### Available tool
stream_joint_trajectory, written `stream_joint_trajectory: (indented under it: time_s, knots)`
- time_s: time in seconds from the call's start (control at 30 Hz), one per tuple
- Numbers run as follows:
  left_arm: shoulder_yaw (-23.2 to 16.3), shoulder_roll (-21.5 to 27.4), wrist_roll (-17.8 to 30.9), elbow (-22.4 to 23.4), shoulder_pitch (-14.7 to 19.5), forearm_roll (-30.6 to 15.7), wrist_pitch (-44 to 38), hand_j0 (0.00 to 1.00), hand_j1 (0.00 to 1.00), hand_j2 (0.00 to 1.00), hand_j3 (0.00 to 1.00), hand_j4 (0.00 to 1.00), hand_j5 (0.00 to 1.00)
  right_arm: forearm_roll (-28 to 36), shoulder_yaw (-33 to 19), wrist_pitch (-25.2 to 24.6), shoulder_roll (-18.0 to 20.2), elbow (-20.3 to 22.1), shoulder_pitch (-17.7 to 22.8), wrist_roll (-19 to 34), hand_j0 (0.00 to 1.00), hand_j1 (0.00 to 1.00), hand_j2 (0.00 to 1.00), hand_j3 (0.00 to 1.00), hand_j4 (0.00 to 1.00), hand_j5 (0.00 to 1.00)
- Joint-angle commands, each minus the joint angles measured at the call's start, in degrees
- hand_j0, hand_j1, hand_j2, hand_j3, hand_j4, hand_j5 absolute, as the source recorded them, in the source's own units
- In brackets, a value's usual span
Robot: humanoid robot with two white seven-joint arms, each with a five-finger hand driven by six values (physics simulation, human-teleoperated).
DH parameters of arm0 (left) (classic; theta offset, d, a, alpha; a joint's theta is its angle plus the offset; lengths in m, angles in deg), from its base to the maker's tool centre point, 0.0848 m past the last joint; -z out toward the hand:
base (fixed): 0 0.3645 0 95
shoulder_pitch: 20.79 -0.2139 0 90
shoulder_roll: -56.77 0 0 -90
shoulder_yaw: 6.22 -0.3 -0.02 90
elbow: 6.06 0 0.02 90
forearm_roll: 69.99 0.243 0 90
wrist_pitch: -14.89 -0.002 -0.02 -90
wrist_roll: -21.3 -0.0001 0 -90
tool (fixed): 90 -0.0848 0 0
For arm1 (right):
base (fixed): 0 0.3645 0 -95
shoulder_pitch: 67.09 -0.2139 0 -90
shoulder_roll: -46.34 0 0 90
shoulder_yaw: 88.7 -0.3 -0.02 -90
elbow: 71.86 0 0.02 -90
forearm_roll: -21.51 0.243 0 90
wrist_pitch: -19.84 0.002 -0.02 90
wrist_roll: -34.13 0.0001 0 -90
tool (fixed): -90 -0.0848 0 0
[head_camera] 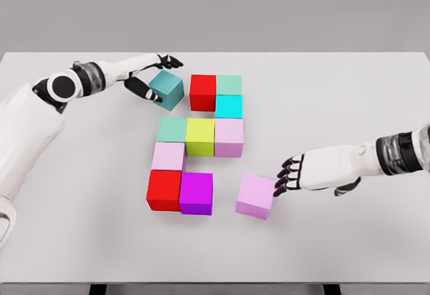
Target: Assemble the squares on the desktop into the number 2
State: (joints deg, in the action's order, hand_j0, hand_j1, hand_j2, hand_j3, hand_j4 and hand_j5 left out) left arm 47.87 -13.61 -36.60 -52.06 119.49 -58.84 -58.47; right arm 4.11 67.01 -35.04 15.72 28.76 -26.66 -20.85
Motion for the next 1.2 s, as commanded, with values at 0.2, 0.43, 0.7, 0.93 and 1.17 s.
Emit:
stream_joint_trajectory:
  time_s: [0.2, 0.43, 0.7, 0.93, 1.17]
  knots:
    - [0.1, -1.8, 0.0, 1.7, 0.7, 0.8, 0.2, 0.89, 0.89, 0.89, 0.89, 0.89, 0.89, 0.3, 0.2, -0.1, -2.1, 0.0, -0.2, 0.0, 1.00, 1.00, 1.00, 1.00, 1.00, 1.00]
    - [0.1, -2.0, -0.1, 2.2, 1.0, 0.9, 1.4, 0.88, 0.88, 0.88, 0.88, 0.88, 0.88, 0.3, 0.3, -0.1, -2.8, 0.0, -0.3, 0.0, 1.00, 1.00, 1.00, 1.00, 1.00, 1.00]
    - [0.1, -3.6, -0.1, 3.2, 1.8, 0.9, 3.0, 0.88, 0.88, 0.88, 0.88, 0.88, 0.88, 0.4, 0.3, -0.1, -3.2, 0.1, -0.4, 0.0, 1.00, 1.00, 1.00, 1.00, 1.00, 1.00]
    - [0.1, -4.0, -0.1, 3.8, 1.8, 0.9, 4.0, 0.88, 0.88, 0.88, 0.88, 0.88, 0.88, 0.4, 0.5, -0.1, -4.0, 0.1, -0.8, 0.0, 1.00, 1.00, 1.00, 1.00, 1.00, 1.00]
    - [0.1, -4.4, -1.1, 4.4, 2.2, 0.9, 5.1, 0.88, 0.88, 0.88, 0.88, 0.88, 0.88, 0.4, 0.6, -0.1, -4.3, 0.1, -0.9, 0.0, 1.00, 1.00, 1.00, 1.00, 1.00, 1.00]
